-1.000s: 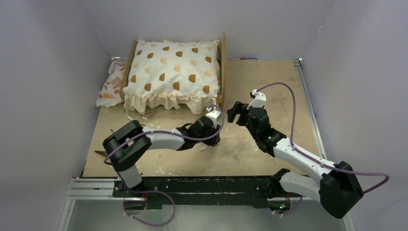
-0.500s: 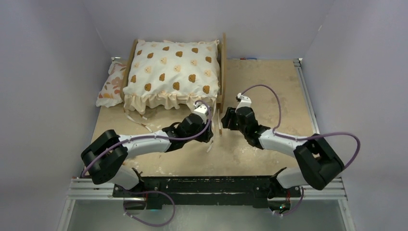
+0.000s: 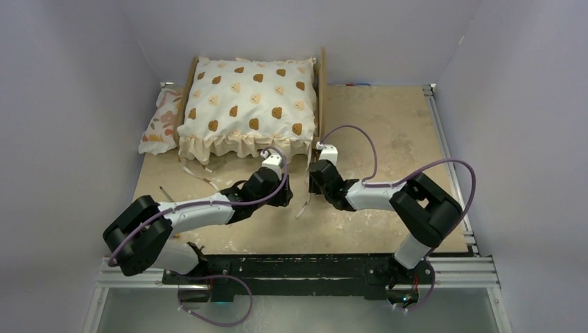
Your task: Set up the pet bed
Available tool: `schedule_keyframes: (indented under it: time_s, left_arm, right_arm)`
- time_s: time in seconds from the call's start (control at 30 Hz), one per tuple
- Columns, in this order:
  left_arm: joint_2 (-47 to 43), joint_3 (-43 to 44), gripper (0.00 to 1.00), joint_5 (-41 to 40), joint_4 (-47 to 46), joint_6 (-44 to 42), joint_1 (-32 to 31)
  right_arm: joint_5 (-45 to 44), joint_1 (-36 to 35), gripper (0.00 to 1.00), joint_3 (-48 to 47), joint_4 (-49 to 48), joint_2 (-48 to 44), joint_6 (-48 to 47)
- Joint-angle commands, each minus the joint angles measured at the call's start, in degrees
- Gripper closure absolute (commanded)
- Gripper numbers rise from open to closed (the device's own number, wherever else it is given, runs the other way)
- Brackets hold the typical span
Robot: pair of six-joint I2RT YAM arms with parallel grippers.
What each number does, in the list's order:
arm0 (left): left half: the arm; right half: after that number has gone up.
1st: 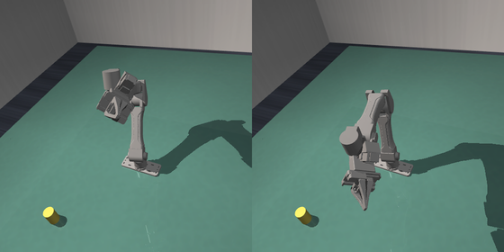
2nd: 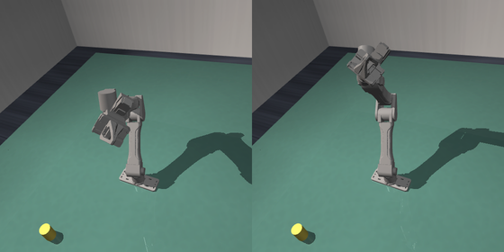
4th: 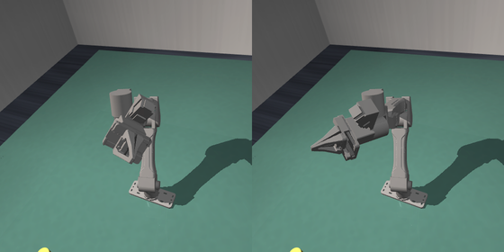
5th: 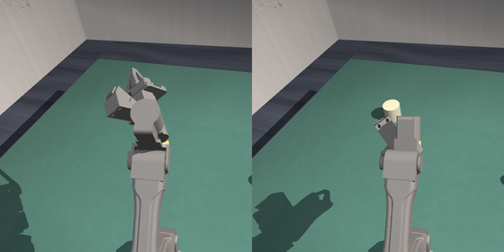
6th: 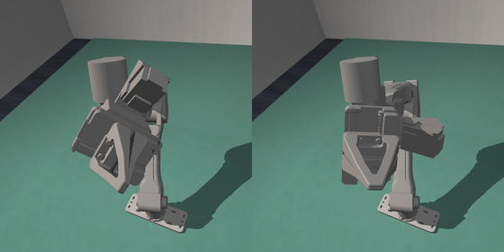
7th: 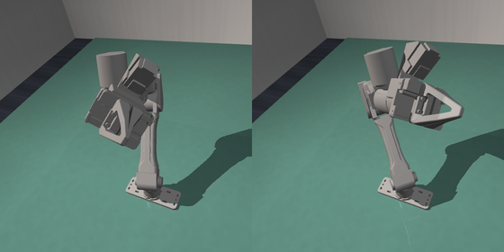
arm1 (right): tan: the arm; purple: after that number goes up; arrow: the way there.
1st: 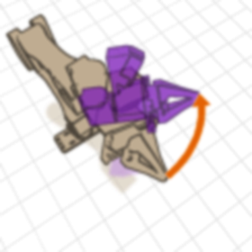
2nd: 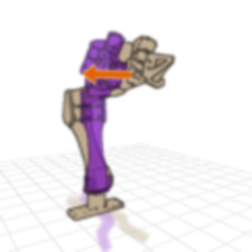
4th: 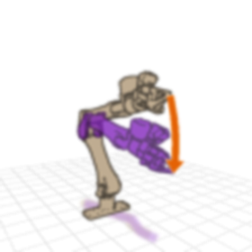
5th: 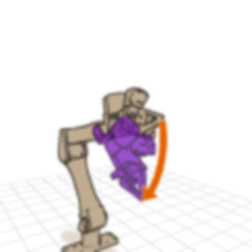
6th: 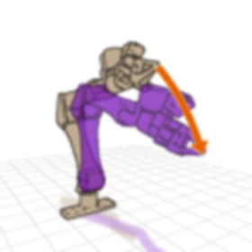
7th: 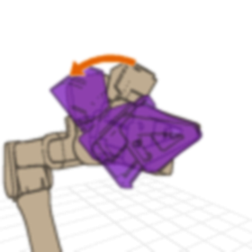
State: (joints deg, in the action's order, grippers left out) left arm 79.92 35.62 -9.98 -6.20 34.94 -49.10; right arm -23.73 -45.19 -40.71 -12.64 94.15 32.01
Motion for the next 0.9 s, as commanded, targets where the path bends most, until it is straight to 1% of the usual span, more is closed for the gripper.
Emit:
schedule_keyframes:
  time_s: [0.0, 0.1, 0.17, 0.23, 0.27, 0.37, 0.57, 0.8, 0.87]
  left_arm:
    - [-4.32, -2.54, 0.57, -1.69, -1.71, 1.76, 0.96]
    - [-6.03, -3.84, 0.57, -1.80, -1.80, 1.95, 1.17]
    - [-7.13, -4.48, 0.57, -1.73, -1.87, 2.13, 1.16]
    - [-8.21, -4.96, 0.57, -1.52, -1.83, 2.31, 1.15]
    - [-8.69, -5.19, 0.57, -1.27, -1.98, 2.45, 1.15]
    - [-9.86, -5.78, 0.57, -0.26, -2.88, 2.89, 1.20]
    - [-9.70, -6.79, 0.57, 1.00, -5.32, 3.88, 1.15]
    - [-9.12, -6.79, 0.57, 1.80, -6.20, 4.53, 1.20]
    - [-9.11, -6.92, 0.57, 2.59, -7.19, 5.32, 1.14]
  right_arm:
    - [-6.53, -1.42, 0.60, -3.31, 5.92, 3.35, 2.22]
    - [-7.06, -1.81, 0.70, -4.04, 8.61, 5.72, 3.81]
    - [-6.70, -2.15, 0.83, -3.84, 10.45, 5.88, 4.82]
    - [-5.72, -2.94, 0.96, -2.74, 11.86, 3.73, 5.95]
    - [-5.08, -3.34, 1.00, -1.93, 12.51, 2.44, 6.49]
    - [-1.42, -4.89, 1.00, 0.03, 15.60, -2.05, 7.29]
    - [6.75, -6.16, 1.00, 5.30, 17.26, -10.05, 8.76]
    - [9.89, -9.54, 1.00, 9.49, 17.85, -15.60, 12.27]
    - [10.76, -9.90, 1.00, 10.10, 16.24, -17.76, 12.46]
